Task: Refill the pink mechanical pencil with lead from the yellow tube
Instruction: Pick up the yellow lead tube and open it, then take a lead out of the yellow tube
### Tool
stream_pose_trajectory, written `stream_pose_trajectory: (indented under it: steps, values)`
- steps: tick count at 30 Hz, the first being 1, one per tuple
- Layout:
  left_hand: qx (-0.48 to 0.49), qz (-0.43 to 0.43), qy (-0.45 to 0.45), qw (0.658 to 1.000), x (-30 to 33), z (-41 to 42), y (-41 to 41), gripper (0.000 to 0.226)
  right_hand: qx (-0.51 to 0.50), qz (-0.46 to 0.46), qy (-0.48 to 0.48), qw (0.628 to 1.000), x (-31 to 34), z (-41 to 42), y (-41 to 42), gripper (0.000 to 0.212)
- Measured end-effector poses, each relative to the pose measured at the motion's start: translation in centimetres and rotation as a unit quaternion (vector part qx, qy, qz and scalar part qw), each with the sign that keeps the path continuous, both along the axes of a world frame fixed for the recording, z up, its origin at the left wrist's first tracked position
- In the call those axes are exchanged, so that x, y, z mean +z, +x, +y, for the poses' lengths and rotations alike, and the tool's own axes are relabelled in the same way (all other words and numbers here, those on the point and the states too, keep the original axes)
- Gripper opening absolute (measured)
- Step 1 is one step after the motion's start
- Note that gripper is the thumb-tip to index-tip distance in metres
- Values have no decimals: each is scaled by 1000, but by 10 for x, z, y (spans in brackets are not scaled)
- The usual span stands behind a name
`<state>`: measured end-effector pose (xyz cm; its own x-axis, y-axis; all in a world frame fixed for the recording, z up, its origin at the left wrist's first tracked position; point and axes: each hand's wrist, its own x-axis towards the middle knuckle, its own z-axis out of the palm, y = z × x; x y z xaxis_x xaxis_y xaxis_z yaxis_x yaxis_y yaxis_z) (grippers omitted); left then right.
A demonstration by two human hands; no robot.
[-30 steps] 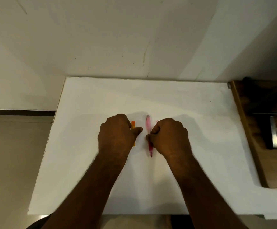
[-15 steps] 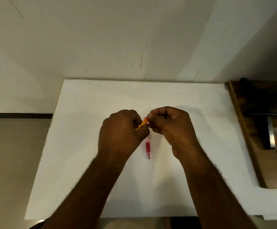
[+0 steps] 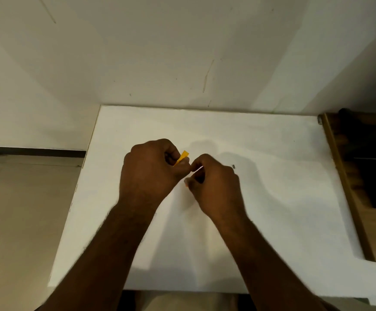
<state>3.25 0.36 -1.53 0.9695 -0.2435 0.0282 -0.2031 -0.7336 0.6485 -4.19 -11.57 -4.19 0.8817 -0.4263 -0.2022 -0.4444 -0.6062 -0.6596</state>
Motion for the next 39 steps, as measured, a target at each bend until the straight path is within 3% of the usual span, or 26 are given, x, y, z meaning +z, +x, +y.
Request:
stream_pose_trajectory:
  steps: [3,8,11,14,16,22,26,28,31,36,39]
  values:
    - [-10,11,-3,1000,-1,1,1,20,33,38,-60,997,-5,11,0,10]
    - [-24,25,-14,999,-4,-2,1,20,36,6,-85,996,-3,12,-1,9]
    - [-34,17,-16,999,-5,-3,1,20,-73,-65,53,994,6,-9,4,5]
    - [-82,12,-17,996,-5,-5,0,20,-168,-95,317,928,19,-29,7,8]
    - [-116,7,-19,993,-4,-8,0,19,-174,-78,420,887,22,-34,6,7]
    - [-166,-20,-55,984,-4,-6,1,10,-197,-55,506,838,19,-38,5,10]
    - [-195,-38,-70,978,1,-6,1,9,-207,-36,598,774,18,-38,2,14]
    - [-199,-30,-79,976,2,-5,3,10,-211,-28,611,762,18,-37,3,14]
    - [-196,-11,-87,977,1,-1,6,15,-205,-27,592,779,19,-36,3,11]
    - [-192,-3,-67,979,-2,-1,7,17,-171,-49,443,879,20,-38,6,9]
    - [-181,0,-84,980,-2,-1,7,17,-159,-71,431,886,23,-40,6,10]
